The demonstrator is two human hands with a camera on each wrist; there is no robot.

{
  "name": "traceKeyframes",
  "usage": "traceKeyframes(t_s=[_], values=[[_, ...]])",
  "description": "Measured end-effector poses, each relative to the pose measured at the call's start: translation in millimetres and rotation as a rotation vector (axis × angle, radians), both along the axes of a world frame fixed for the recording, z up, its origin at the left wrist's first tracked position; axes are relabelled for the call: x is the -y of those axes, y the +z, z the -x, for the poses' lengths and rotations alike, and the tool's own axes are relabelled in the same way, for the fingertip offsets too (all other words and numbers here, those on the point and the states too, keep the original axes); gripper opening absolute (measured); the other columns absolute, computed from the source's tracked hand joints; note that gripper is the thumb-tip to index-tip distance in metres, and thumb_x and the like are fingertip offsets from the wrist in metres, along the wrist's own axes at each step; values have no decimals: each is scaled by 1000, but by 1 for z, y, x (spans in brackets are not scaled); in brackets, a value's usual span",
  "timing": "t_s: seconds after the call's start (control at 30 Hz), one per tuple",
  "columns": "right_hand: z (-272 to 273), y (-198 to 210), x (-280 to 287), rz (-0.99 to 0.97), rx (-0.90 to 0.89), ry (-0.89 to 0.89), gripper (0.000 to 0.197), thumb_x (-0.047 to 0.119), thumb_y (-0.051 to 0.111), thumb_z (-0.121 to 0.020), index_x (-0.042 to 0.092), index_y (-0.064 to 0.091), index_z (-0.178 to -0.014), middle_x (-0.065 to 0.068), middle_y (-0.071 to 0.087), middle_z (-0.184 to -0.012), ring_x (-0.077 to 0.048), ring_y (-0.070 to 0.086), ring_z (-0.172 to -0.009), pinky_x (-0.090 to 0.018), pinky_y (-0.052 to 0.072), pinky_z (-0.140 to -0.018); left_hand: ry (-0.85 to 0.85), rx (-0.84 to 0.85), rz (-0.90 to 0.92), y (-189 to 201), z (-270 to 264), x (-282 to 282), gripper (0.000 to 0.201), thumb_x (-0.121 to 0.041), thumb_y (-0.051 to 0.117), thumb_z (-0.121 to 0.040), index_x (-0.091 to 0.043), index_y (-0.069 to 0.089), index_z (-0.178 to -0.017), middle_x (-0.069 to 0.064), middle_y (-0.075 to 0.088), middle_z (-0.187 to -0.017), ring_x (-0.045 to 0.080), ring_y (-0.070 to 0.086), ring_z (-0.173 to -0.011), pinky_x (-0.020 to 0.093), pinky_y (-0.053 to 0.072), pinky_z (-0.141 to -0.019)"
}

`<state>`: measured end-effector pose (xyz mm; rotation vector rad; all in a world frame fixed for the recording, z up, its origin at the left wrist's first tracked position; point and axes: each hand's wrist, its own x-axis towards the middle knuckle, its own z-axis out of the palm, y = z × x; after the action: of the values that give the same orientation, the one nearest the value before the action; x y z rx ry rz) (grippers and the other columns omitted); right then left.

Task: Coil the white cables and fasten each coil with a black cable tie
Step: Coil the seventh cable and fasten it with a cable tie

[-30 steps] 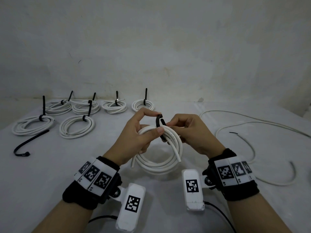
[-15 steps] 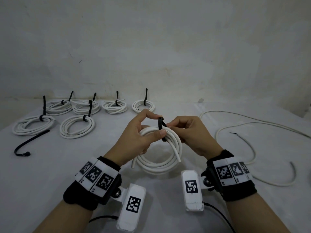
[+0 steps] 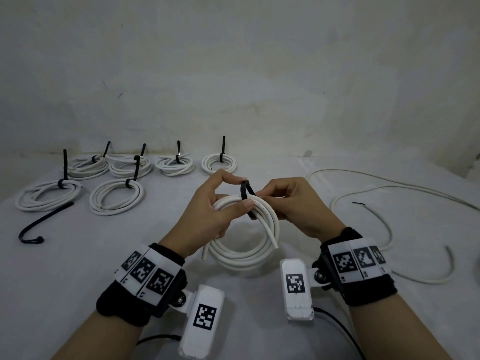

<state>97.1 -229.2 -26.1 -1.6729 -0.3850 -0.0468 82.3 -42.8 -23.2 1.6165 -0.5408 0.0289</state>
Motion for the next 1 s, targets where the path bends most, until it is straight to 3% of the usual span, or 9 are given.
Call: traceKeyframes(t_s=[0.27, 0.6, 0.73, 0.83, 1.0], values=[[2, 0, -1, -4, -8, 11, 11, 5, 67, -85, -4, 71, -89, -19, 72, -80, -29, 70, -73, -34, 58, -69, 2, -1, -10, -1, -1, -1, 31, -33, 68, -71, -24, 52, -97, -6, 44, -43, 12, 29, -36, 20, 29, -39], [2, -2, -5, -72, -46, 43, 14, -2, 62, -86, 6, 73, -82, -12, 73, -75, -25, 71, -69, -31, 59, -68, 41, 16, -82, 3, -2, -5, 28, -33, 71, -74, -22, 55, -94, -1, 44, -45, 15, 29, -38, 22, 29, -38], [4, 1, -7, 0, -4, -11, 6, 0, 66, -84, 1, 72, -83, -12, 73, -72, -24, 71, -67, -28, 57, -64, 81, 59, -155, 1, -3, -5, 23, -25, 72, -80, -22, 55, -95, -6, 50, -44, 9, 35, -36, 21, 31, -40], [6, 4, -8, 38, 22, -46, 5, -1, 69, -82, -4, 72, -84, -15, 72, -72, -26, 72, -66, -29, 58, -63, 89, 109, -208, 2, -2, -5, 28, -22, 74, -79, -17, 56, -100, -13, 55, -45, 1, 40, -35, 10, 31, -42], [9, 8, -13, 134, 97, -91, 5, -2, 69, -82, -5, 71, -78, -12, 71, -65, -24, 71, -59, -24, 55, -57, 110, 161, -295, 3, 0, -4, 31, -26, 76, -78, -19, 54, -100, -23, 67, -67, 2, 49, -47, 11, 36, -51]])
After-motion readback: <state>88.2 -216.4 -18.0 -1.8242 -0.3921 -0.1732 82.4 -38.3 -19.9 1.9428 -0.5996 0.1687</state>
